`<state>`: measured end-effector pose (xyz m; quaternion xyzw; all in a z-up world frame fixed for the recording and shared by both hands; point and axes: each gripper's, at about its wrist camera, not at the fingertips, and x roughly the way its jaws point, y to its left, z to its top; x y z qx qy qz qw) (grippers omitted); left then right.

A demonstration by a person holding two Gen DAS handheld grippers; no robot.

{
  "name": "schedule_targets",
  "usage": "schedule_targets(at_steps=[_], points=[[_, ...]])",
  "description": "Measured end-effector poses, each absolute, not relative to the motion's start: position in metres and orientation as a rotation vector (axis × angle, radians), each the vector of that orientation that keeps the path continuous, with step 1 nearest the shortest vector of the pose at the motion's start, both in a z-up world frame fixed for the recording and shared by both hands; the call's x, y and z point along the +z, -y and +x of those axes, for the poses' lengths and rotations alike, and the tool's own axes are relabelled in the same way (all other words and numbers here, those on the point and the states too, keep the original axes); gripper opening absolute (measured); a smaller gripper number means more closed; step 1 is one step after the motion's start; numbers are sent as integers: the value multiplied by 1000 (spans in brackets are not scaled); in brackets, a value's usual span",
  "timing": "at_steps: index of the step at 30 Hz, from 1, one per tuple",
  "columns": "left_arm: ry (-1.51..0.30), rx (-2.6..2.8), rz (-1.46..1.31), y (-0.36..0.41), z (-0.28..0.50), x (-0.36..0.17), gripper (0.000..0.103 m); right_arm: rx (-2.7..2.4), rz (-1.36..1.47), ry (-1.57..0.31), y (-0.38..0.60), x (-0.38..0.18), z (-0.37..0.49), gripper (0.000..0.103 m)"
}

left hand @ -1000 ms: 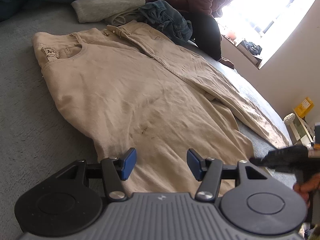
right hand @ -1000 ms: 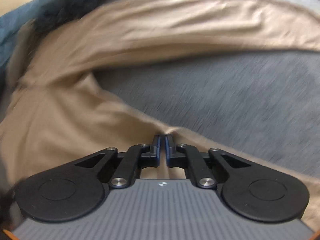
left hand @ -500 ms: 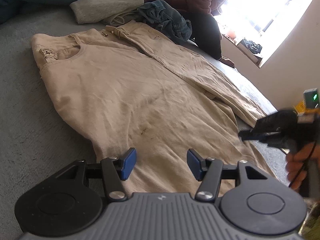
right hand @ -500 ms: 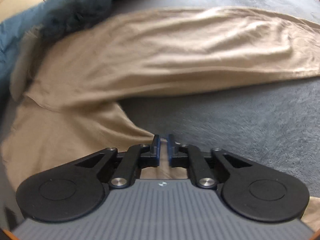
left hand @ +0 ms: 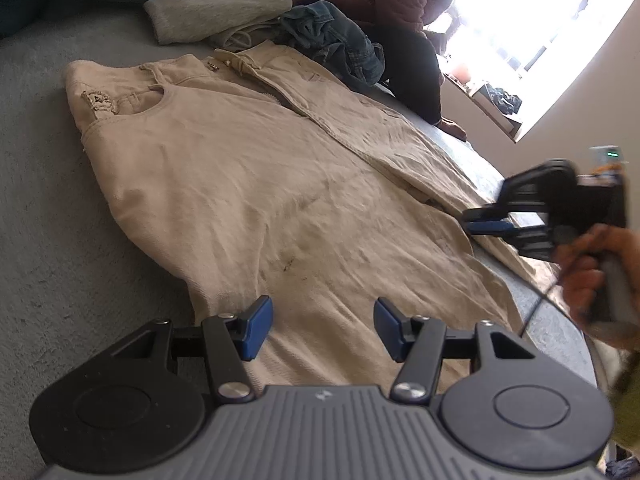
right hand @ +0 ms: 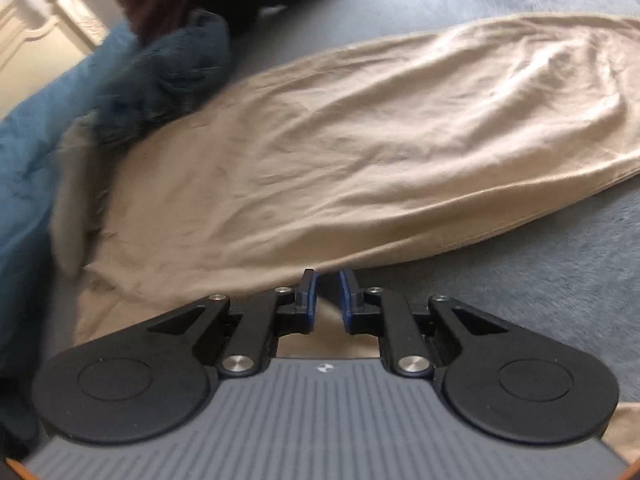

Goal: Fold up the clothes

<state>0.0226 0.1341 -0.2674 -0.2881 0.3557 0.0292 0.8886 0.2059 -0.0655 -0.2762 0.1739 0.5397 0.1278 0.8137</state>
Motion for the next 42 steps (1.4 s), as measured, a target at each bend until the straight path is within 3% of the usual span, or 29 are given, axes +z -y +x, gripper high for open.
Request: schedule_targets(at_steps=[6,9,11,18,21,23,24,29,35,42], points=[[-735,52,-617,-137,24,-269,58,272,484,-1200,91,-261,190,20],[-737,45,-608,-137,23,-268,58,172,516,-1264,117,-290,187,20],[-737,42,-611,-137,22,-267,58,52,557,-1205,146,-296,187,16],[-736,35,-631,-140,21,-267,58,-13,754,-1209,209,-277,143,24],[-736,27,-638,-142,21,-269,59,-108,838,-1230,242,-291,124,23],[-734,22,-644,-143,20,-269,59,-172,895,-1242,265,-301,111,11],[-733,20,-646,-143,20,-269,59,-254,910,-1162,283,-291,104,14],[-737,21,-650,-143,20,-268,59,-198,797,-1172,302,-262,81,27],[-742,19,-647,-142,17,-266,59,-38,708,-1250,302,-260,63,28],[-753,21,-624,-140,17,-265,59,149,150,-1205,238,-271,49,26]])
